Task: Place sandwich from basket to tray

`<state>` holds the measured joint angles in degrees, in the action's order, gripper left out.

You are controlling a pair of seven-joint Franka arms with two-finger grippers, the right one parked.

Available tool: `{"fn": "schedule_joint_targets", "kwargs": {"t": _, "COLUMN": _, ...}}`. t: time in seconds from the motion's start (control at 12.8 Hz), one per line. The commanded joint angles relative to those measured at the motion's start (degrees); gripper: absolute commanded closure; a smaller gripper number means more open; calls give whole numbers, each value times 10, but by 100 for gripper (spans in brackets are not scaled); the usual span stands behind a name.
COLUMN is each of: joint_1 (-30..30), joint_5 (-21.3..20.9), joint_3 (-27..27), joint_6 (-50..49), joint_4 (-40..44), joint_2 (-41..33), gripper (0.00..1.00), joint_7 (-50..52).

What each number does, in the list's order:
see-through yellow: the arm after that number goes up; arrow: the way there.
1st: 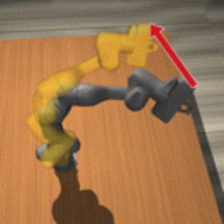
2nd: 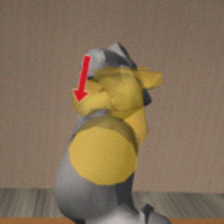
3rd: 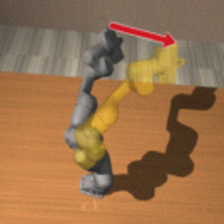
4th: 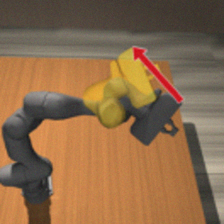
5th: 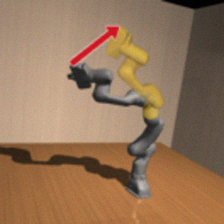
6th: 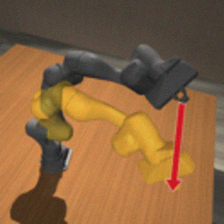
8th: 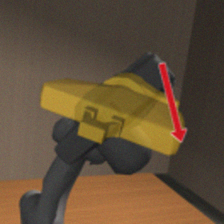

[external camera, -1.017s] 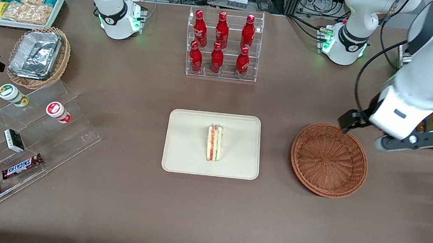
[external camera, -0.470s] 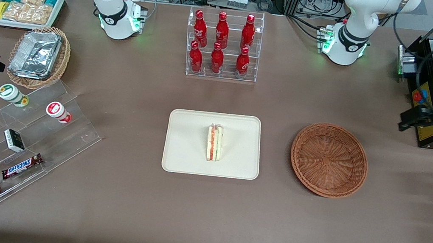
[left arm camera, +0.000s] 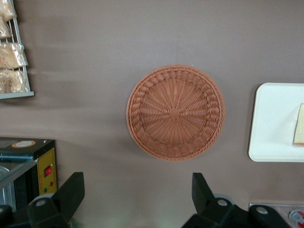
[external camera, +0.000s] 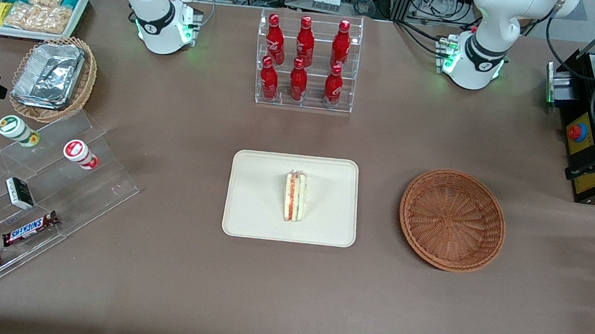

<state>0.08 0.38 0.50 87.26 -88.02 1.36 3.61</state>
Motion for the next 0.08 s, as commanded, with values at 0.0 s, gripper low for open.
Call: {"fn": "schedule_joint_targets", "kwargs": {"t": 0.0, "joint_1": -16, "joint_5": -1, "joint_3": -11, "joint_6": -17, "joint_4": 2, "joint_2": -12, "gripper": 0, "joint_7": -12}}
